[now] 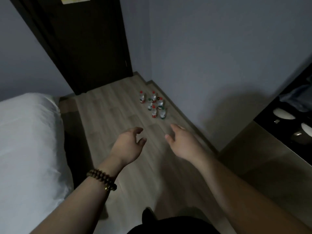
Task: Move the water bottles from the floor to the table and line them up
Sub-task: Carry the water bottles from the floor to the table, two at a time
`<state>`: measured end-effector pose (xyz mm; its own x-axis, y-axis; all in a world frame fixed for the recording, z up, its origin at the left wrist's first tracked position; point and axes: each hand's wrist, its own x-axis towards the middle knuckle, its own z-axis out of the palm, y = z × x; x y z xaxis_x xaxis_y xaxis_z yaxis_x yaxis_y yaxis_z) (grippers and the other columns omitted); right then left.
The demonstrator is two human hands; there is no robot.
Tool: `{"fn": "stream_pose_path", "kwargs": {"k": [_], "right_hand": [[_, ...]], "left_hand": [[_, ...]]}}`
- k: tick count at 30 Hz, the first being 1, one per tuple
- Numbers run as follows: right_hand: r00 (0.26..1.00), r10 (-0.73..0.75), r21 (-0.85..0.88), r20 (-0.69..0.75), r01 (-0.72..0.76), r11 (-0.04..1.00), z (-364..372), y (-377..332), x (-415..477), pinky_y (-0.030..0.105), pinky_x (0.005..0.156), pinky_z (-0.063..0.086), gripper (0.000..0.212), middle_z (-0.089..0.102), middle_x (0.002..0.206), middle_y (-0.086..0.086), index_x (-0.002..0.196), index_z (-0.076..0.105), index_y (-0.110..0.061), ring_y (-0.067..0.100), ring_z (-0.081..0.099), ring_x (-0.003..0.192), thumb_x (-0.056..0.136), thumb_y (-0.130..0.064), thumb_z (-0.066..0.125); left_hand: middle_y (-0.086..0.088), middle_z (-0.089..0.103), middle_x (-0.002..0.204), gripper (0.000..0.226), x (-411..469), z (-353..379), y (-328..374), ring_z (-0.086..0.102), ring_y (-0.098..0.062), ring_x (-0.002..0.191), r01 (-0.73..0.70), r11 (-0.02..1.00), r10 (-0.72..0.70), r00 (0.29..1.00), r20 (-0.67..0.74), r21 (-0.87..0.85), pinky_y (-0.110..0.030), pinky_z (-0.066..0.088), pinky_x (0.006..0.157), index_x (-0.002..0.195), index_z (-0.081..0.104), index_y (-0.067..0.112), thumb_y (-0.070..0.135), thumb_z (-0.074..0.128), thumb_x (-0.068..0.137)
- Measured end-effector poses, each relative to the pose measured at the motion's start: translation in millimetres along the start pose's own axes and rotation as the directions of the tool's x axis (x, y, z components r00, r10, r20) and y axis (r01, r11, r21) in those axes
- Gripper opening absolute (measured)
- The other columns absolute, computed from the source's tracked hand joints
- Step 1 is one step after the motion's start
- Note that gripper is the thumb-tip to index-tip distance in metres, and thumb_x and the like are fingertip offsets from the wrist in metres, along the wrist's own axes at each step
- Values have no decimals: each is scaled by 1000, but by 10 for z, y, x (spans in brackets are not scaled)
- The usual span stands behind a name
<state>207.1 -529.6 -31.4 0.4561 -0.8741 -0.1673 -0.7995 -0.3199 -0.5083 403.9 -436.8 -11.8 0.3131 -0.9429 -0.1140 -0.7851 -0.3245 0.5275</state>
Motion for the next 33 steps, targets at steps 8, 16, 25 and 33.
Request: {"fn": "stream_pose_path", "kwargs": {"k": [8,16,25,33], "right_hand": [[999,34,45,-6,-33,998,226,-367,1158,34,116,32,63,41,158,8,156,35,-12,25,38,146,102,-42,49],[996,94,117,-3,-93,989,616,-540,2850,32,114,32,61,43,157,11,154,38,-9,27,39,145,103,-38,51],[984,122,186,127,-144,972,594,-842,4748,42,105,47,50,58,140,14,143,47,-11,29,56,129,101,-37,51],[980,174,160,94,-188,969,350,-989,5787,42,90,51,41,64,120,11,134,52,-17,32,62,111,97,-34,51]], "left_hand": [[1,64,133,44,1138,-386,-477,62,-17,114,-30,998,30,1000,1,-59,-24,45,93,138,59,19,34,64,97],[8,63,131,44,2585,-569,-1113,61,-10,112,-7,1000,7,1000,20,-4,-18,40,85,138,56,28,41,63,96],[11,60,134,42,4509,-1102,-1559,57,-3,110,81,995,-88,988,126,65,-22,45,84,138,53,35,43,60,97],[10,62,134,42,5725,-1259,-1724,56,-2,108,19,999,-28,982,186,48,-22,44,86,138,55,32,42,59,98]]}}
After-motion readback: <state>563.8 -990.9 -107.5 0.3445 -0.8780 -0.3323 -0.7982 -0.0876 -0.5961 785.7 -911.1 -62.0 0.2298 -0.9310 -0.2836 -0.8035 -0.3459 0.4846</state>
